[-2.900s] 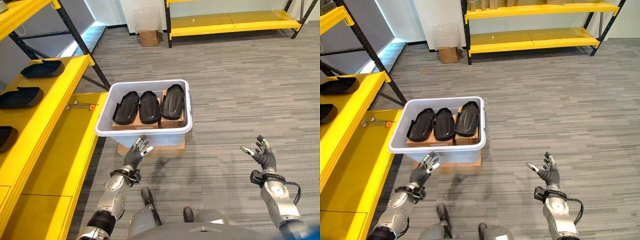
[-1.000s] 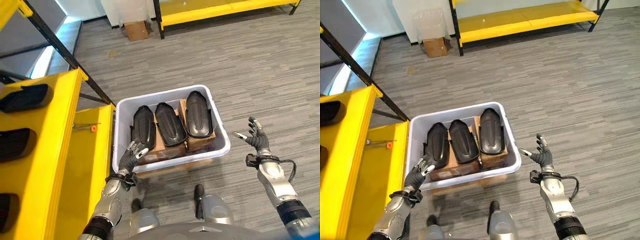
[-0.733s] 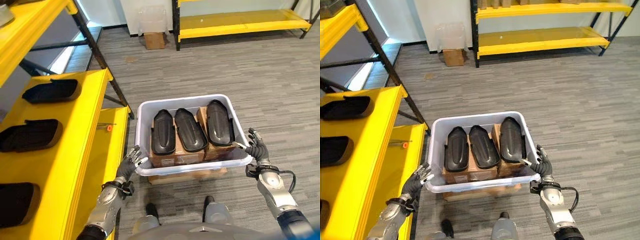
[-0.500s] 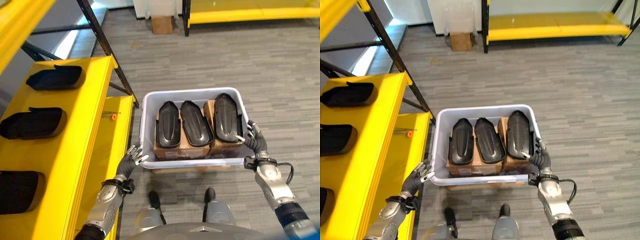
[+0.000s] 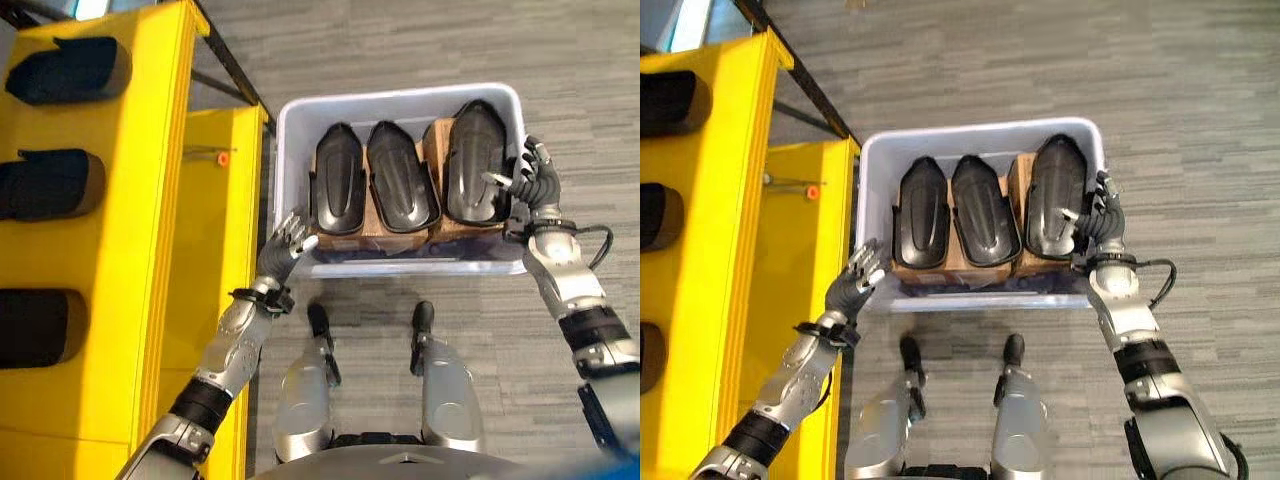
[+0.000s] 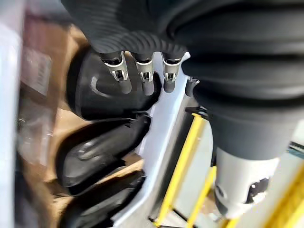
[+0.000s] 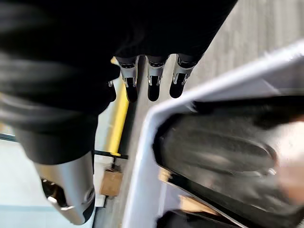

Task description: Move parts from the plastic box to the shelf.

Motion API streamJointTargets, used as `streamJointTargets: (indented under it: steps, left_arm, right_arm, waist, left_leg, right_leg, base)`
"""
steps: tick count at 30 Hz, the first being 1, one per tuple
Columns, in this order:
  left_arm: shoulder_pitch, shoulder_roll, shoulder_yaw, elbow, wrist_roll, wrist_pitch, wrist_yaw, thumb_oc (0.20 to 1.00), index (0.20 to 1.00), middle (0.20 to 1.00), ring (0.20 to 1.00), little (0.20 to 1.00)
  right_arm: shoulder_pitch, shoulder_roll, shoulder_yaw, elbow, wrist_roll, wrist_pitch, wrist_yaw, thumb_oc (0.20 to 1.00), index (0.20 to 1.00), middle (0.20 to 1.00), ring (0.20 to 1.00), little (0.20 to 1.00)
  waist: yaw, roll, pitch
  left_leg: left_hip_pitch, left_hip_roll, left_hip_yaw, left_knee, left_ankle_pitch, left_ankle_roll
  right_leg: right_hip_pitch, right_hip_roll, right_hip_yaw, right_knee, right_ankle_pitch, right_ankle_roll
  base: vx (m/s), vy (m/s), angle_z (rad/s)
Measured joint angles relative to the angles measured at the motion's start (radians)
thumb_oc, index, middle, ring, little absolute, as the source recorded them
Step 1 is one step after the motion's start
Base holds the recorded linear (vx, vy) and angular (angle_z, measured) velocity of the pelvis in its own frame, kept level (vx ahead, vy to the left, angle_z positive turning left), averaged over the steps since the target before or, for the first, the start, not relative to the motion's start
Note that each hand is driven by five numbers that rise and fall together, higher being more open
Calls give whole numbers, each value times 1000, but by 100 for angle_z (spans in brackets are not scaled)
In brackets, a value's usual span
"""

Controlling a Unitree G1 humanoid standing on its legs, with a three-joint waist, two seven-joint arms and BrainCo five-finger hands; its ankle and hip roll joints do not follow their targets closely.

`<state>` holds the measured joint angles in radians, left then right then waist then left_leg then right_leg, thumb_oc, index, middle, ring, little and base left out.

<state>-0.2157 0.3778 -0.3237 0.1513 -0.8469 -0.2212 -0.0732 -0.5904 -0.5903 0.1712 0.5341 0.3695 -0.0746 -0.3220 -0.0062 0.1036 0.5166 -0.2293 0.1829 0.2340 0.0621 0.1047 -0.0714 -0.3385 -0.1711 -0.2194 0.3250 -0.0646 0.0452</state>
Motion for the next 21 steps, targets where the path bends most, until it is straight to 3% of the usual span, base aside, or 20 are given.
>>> streamJointTargets:
  steps: [10, 14, 21]
  left_arm:
    - [-73, 26, -84, -33, 53, -2, 62, 1000, 1000, 1000, 1000, 1000]
    - [-76, 29, -82, -32, 53, -1, 83, 1000, 1000, 1000, 1000, 1000]
    - [-75, 30, -87, -31, 51, -27, 101, 1000, 1000, 1000, 1000, 1000]
  right_arm:
    - [-211, -10, 73, 71, -41, 26, -16, 1000, 1000, 1000, 1000, 1000]
    - [-247, -9, 114, 105, -42, 68, -26, 1000, 1000, 1000, 1000, 1000]
    - [-316, 2, 146, 239, -105, 114, -168, 1000, 1000, 1000, 1000, 1000]
  waist:
    - [19, 10, 26]
    - [32, 13, 27]
    - [57, 22, 28]
  left_leg:
    - [-120, -14, -8, 11, 25, 4]
    - [-141, -19, -17, 11, 27, 5]
    - [-227, -35, -27, 27, 31, 10]
  right_leg:
    - [-145, -19, 10, 68, -4, -9]
    - [-160, -24, 10, 69, -4, -9]
    - [-246, -43, 13, 90, -2, -8]
  base:
    - [-106, 22, 3]
    - [-49, 49, 5]
    - [-28, 8, 5]
